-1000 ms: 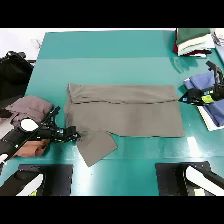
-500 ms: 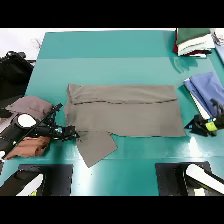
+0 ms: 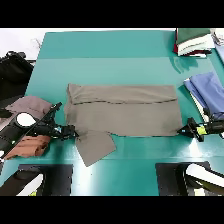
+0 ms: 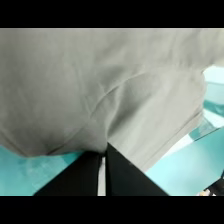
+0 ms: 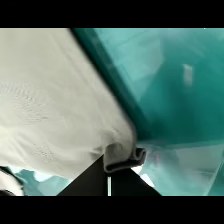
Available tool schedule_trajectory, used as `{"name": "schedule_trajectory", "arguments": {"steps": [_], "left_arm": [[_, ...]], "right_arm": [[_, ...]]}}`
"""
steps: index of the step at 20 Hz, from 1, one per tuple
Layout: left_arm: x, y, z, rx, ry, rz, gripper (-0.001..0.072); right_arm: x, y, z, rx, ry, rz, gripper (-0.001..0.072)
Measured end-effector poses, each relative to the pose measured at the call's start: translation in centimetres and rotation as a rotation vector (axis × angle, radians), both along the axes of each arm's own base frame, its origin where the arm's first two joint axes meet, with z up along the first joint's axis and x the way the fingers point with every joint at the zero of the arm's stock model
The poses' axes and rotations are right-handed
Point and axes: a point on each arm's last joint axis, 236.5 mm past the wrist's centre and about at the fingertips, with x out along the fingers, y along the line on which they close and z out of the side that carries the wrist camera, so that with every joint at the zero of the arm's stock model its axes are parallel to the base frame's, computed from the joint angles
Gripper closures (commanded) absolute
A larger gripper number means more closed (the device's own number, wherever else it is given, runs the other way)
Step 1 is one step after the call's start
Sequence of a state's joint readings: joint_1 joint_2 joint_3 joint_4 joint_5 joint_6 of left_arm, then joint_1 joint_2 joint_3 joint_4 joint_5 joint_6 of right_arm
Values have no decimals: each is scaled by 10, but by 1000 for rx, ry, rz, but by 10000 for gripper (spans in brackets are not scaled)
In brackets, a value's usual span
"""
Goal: Fold the shirts.
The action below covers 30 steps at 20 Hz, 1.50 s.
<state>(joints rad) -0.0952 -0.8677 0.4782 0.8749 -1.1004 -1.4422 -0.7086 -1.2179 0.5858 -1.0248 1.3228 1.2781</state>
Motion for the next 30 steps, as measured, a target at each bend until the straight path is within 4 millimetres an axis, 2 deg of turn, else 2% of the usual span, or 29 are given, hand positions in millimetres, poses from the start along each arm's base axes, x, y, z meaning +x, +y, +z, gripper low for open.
{"name": "schedule_trajectory", "arguments": {"steps": [3,6,11,14,16,18,20,26,27,28,29,30], "left_arm": [[5,6,17,28,-45,6,680],[-11,14,35,67,-60,-19,679],[-59,22,60,90,-12,-45,679],[-59,24,67,98,-19,-32,679],[-44,27,68,115,-39,-9,678],[-20,33,66,147,-61,3,676],[11,40,63,192,-94,12,676],[107,56,56,293,-194,44,670],[120,57,56,303,-209,49,392],[132,59,56,312,-227,55,105],[142,60,57,315,-243,63,66],[151,59,59,314,-261,72,65]], "right_arm": [[7,10,5,-25,-32,100,694],[18,20,32,-68,-104,215,694],[1,9,80,-290,-140,376,695],[4,3,106,-411,-200,398,696],[18,3,119,-467,-251,415,695],[40,7,129,-499,-295,447,695],[66,12,132,-510,-320,475,695],[139,24,116,-470,-314,524,689],[149,28,114,-446,-319,517,648],[159,32,111,-416,-327,511,462],[167,34,109,-390,-337,505,315],[176,36,108,-360,-349,494,313]]}}
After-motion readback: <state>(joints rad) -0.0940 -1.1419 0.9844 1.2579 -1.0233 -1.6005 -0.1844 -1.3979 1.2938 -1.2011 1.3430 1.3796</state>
